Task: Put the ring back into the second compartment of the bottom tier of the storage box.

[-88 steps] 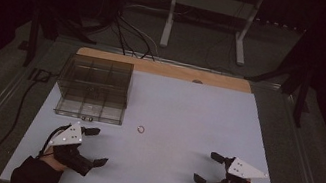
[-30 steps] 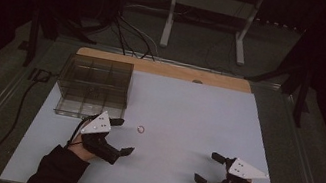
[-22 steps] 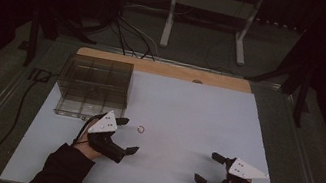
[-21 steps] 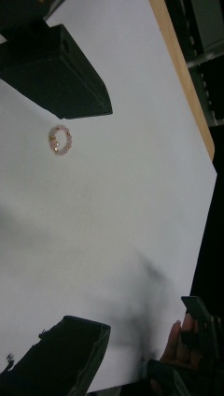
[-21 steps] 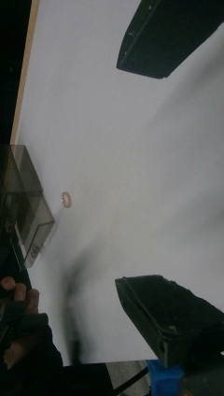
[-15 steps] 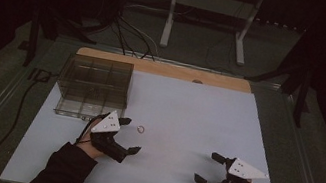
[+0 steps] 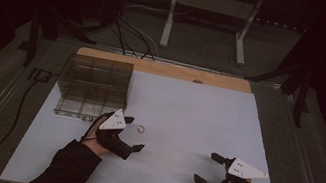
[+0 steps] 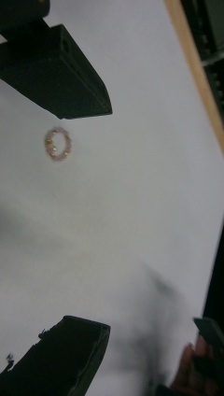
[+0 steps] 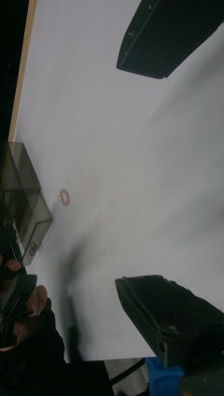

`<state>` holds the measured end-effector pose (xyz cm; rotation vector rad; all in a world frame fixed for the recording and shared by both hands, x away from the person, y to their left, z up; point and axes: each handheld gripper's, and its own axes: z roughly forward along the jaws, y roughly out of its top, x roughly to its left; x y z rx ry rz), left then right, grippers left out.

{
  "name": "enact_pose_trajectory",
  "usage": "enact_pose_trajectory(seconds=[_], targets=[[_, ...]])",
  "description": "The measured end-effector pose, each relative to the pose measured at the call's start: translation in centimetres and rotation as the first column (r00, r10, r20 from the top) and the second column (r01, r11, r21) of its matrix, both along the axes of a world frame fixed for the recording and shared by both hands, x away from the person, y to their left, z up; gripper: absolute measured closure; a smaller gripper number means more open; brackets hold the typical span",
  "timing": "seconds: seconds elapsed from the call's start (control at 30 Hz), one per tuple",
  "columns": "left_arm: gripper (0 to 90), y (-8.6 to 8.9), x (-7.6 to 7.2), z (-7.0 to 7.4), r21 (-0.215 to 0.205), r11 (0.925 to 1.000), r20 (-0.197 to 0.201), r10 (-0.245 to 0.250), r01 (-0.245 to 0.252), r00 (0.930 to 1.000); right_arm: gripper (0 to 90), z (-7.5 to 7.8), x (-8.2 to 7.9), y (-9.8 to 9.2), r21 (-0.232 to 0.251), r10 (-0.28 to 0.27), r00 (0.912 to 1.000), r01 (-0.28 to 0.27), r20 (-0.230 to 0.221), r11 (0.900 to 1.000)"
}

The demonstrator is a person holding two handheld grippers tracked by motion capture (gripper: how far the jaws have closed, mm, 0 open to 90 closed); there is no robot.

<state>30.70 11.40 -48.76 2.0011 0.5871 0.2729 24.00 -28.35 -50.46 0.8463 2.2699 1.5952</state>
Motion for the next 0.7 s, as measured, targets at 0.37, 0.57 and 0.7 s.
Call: enact_pose_trajectory(seconds=[0.37,0.57,0.7], targets=[[6.0,-1.0,1.3,-1.2,0.061,0.9979,-0.058,0.027,-0.023,0.998,0.0,-0.1,0.0,0.0,-0.002,0.002,1.0,-0.002,-0.007,1.0],[13.9,-1.4,1.6,-1.5,0.089,0.9943,-0.05,0.063,-0.059,0.9968,0.0,0.0,0.0,0.0,-0.003,0.002,1.0,-0.002,-0.006,1.0],[23.0,-1.7,1.9,-1.8,0.14,0.9866,-0.048,0.091,-0.084,0.9947,0.0,0.0,0.0,0.0,-0.002,0.001,1.0,-0.002,-0.006,1.0]])
